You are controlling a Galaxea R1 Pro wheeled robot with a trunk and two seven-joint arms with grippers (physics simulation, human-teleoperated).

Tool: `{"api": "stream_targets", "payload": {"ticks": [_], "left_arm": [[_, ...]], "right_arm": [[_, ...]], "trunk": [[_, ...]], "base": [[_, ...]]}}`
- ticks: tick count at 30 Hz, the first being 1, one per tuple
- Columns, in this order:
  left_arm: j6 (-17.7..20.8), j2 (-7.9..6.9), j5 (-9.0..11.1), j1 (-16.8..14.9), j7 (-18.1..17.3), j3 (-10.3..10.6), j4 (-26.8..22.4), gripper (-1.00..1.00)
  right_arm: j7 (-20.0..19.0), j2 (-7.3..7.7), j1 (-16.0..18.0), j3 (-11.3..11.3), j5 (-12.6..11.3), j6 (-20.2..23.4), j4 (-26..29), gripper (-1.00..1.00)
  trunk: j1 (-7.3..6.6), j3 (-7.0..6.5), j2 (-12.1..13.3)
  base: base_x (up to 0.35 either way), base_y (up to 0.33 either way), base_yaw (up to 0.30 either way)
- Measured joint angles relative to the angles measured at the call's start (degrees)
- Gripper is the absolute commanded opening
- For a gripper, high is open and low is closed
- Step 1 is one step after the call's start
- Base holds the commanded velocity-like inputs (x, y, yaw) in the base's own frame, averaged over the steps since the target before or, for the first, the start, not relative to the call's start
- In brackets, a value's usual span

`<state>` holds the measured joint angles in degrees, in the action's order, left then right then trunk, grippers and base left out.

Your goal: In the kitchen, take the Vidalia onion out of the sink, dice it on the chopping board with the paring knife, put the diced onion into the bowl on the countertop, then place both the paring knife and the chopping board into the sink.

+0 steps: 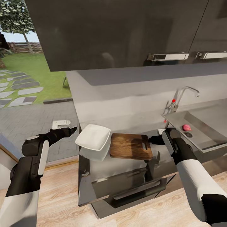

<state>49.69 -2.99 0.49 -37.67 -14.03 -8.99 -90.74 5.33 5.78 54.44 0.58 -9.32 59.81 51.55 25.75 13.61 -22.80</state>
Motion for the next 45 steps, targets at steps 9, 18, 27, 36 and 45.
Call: {"api": "stream_targets", "payload": {"ticks": [9, 18, 27, 36, 45], "left_arm": [[-0.02, 0.0, -0.02, 0.02, 0.0, 0.0, 0.0, 1.0], [0.01, 0.0, 0.0, -0.02, 0.0, 0.0, -0.01, 1.0], [0.0, 0.02, 0.0, 0.02, 0.0, 0.0, 0.01, 1.0], [-0.02, 0.05, -0.01, 0.01, 0.0, 0.0, 0.01, 1.0], [-0.02, 0.08, -0.01, 0.0, 0.0, 0.0, 0.0, 1.0]], "right_arm": [[0.01, 0.0, 0.0, 0.04, 0.0, 0.0, -0.02, 1.0], [0.0, 0.0, 0.0, 0.05, 0.0, -0.01, -0.01, 1.0], [0.0, 0.0, 0.0, 0.06, 0.0, 0.0, -0.01, 1.0], [0.0, 0.0, 0.0, 0.04, 0.0, 0.0, 0.0, 1.0], [0.0, 0.0, 0.0, 0.05, 0.0, 0.0, 0.0, 1.0]], "trunk": [[0.0, 0.0, 0.0], [0.0, 0.0, 0.0], [0.0, 0.01, 0.0], [0.0, 0.0, 0.0], [0.0, 0.05, 0.0]], "base": [[0.0, 0.0, 0.0], [0.0, 0.084, 0.0], [0.0, 0.025, 0.0], [0.0, 0.003, 0.0], [0.0, 0.0, 0.0]]}}
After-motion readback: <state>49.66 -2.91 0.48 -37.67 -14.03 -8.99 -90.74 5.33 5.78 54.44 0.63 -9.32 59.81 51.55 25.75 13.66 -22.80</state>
